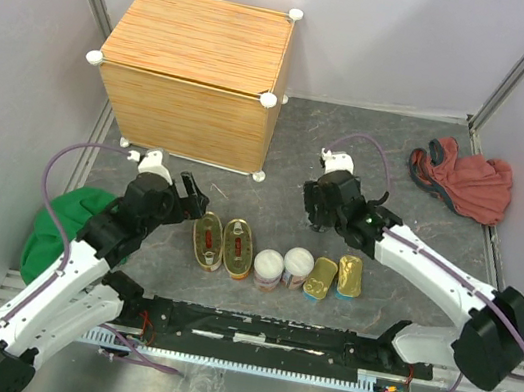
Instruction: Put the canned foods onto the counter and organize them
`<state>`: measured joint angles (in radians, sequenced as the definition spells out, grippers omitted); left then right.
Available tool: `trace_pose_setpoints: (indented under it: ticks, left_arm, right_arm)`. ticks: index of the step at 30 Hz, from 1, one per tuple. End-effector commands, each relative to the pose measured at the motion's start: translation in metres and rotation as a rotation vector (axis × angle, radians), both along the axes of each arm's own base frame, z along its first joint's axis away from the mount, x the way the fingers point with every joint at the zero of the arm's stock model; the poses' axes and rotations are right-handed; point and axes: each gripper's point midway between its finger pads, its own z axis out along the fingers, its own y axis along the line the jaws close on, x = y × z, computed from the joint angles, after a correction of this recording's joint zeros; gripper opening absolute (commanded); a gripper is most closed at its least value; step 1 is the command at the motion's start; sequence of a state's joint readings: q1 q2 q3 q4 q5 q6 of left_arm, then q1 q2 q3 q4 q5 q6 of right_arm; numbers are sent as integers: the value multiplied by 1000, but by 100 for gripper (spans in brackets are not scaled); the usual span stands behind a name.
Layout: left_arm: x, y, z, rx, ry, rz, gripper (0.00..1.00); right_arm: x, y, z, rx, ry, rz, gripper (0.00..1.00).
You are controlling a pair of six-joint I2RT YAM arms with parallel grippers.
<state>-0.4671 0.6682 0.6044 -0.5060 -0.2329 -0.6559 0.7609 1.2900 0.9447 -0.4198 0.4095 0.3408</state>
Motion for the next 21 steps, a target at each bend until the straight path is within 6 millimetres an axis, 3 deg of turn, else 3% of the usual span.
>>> trace_pose_setpoints:
  ticks: [1, 14, 18, 21]
  left_arm:
    - [7, -20, 29, -3, -65, -129, 98]
    - [-5, -51, 43, -29, -47, -346, 96]
    - [-10, -59, 45, -40, -31, -403, 96]
    - [-13, -62, 47, -48, -36, -431, 96]
  right_arm:
    - [40, 15, 39, 157, -84, -55, 40]
    - [59, 8, -9, 168, 21, -122, 47]
    - [60, 6, -16, 159, 39, -135, 64]
    - [60, 6, -18, 155, 51, -139, 83]
